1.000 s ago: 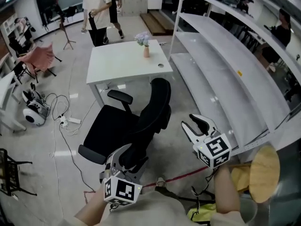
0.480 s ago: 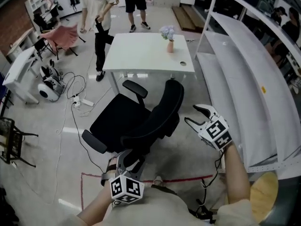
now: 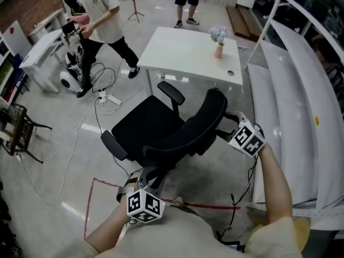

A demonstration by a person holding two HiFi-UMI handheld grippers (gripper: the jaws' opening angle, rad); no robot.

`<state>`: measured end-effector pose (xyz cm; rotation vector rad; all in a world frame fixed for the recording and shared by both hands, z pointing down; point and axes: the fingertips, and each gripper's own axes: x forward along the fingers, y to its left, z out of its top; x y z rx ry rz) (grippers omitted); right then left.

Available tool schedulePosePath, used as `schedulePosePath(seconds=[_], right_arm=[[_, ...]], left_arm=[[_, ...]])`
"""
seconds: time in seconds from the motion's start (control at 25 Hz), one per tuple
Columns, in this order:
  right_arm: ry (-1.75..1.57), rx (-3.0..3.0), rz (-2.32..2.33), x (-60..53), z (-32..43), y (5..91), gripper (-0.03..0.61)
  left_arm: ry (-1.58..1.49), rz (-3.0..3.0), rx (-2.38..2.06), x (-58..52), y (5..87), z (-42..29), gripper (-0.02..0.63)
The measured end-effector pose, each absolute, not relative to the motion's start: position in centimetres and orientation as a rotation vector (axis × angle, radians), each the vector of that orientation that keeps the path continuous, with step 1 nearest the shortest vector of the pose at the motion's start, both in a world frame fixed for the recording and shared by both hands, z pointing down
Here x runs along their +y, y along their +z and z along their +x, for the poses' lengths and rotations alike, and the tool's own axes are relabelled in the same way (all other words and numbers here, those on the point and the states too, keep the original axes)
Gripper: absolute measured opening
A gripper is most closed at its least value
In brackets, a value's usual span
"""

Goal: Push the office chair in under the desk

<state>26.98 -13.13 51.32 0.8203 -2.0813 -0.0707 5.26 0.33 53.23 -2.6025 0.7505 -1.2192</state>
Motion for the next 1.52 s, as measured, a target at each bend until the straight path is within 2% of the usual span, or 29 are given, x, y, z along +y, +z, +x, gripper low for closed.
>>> schedulePosePath(seconds=[0.8,0.92,1.12,1.52], right_arm=[[-0.159,-1.959,0.448,-12.0,23.1,55.7,0.291],[-0.205,-1.919,0.431,-10.9,22.4,55.8,0.257],[-0.155,-1.943,0.412,-9.1,21.1,56.1,0.235],[-0.056,-1.983,0.496,-5.9,17.7,55.9,0.218]], left_arm=[[-1.281,-2.709,0.712,0.1,53.1,-2.4,0.118],[-1.298,-2.723,0.697,-0.1,53.2,-3.8,0.124],[-1.307,-2.711,0.681,-0.2,53.3,-6.1,0.133],[-1.327,-2.653,0.713,-1.6,53.7,-10.3,0.178]])
